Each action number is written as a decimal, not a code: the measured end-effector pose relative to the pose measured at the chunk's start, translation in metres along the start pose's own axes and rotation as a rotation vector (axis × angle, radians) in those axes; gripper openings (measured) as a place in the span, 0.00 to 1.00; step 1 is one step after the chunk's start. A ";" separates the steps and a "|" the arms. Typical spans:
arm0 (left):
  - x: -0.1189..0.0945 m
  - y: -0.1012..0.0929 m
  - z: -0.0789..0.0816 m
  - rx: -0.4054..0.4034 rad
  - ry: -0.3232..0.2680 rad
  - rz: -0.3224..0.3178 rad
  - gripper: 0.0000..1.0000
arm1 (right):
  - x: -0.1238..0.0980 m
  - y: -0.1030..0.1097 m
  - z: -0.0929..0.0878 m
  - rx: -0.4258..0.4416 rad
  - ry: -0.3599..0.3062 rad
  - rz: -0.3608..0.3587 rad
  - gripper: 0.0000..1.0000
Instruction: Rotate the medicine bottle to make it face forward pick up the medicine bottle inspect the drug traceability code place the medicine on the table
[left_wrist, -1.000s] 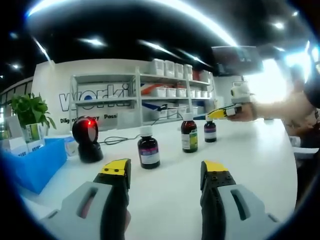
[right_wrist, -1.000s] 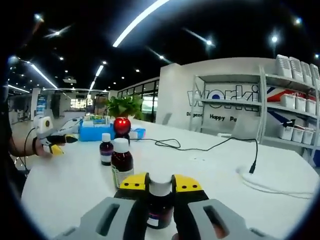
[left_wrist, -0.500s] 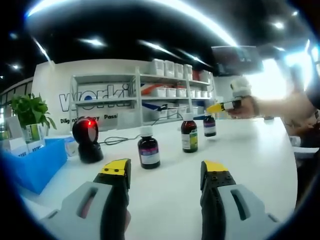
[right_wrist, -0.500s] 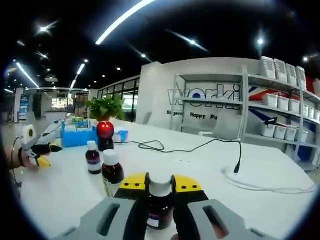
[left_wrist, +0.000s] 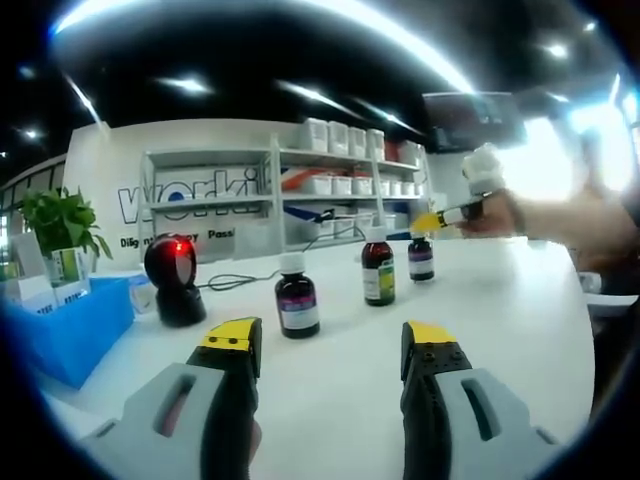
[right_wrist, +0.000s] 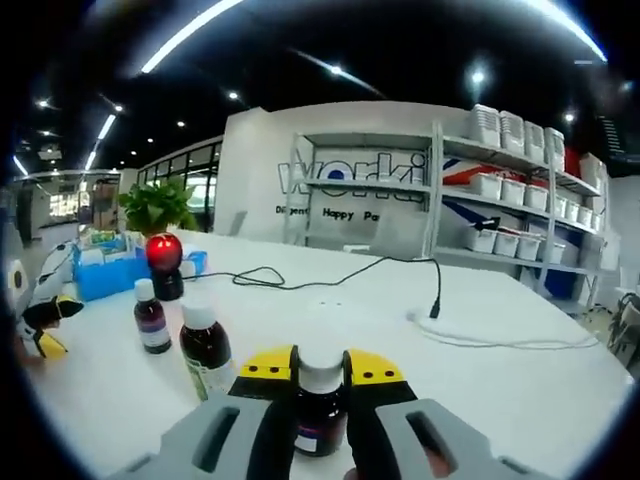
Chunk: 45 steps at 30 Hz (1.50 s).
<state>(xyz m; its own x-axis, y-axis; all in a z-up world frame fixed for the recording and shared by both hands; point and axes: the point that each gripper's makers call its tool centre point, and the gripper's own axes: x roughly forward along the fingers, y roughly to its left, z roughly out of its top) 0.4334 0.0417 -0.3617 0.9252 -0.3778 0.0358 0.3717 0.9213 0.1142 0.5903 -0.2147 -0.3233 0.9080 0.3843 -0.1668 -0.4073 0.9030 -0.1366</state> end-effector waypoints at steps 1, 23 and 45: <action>0.000 0.000 0.000 0.000 -0.001 0.000 0.48 | -0.002 0.004 -0.001 -0.003 0.004 -0.004 0.13; -0.001 -0.002 0.002 -0.001 -0.008 -0.006 0.48 | 0.009 0.003 -0.005 0.006 -0.029 -0.166 0.13; 0.000 -0.002 0.001 -0.004 -0.006 -0.008 0.48 | 0.006 0.011 0.004 0.023 -0.119 0.303 0.38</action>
<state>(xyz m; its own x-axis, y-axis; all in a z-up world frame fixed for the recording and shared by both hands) 0.4321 0.0398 -0.3606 0.9217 -0.3858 0.0407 0.3796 0.9185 0.1107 0.5915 -0.2019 -0.3215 0.7517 0.6545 -0.0806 -0.6594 0.7480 -0.0757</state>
